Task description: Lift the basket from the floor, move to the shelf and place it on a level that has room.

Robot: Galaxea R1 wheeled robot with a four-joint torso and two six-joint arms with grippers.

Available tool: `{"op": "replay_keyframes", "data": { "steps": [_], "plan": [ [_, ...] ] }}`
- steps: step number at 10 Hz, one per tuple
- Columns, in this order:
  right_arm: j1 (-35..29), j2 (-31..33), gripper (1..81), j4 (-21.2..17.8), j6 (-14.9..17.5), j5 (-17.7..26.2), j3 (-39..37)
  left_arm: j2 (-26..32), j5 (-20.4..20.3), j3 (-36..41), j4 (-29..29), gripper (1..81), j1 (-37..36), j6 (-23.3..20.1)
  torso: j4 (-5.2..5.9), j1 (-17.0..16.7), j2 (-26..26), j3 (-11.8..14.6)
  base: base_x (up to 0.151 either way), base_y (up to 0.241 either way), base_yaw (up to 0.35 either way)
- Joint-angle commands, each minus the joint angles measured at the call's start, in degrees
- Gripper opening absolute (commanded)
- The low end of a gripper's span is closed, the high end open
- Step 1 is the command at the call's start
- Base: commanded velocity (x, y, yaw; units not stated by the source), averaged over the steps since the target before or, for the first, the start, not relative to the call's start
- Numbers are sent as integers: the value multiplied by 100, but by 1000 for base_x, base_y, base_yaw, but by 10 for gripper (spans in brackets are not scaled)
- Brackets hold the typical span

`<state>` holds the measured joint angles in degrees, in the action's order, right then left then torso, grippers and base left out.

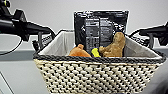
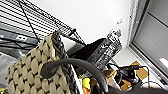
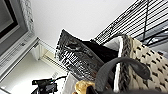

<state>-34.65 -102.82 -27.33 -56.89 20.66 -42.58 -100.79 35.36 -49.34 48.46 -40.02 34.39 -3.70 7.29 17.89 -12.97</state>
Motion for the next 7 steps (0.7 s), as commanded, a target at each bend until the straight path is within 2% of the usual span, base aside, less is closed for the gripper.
{"op": "replay_keyframes", "data": {
  "steps": [1, 2, 7],
  "plan": [
    [-863, -295, 10, -18, -41, -265, -548, -337, -153, -551, 182, 10, -844, -55, 0, 0, 0, 0, 0, 0, 0],
    [-925, -373, 10, -44, -41, -256, -653, -450, 5, -690, 225, 10, -906, -55, 0, 0, 0, 0, 0, 0, 0],
    [-1328, -848, 10, -158, -41, 86, -1417, -829, 119, -1324, 278, 10, -1099, -55, 0, 0, 0, 0, 0, 0, 0]
  ]
}}
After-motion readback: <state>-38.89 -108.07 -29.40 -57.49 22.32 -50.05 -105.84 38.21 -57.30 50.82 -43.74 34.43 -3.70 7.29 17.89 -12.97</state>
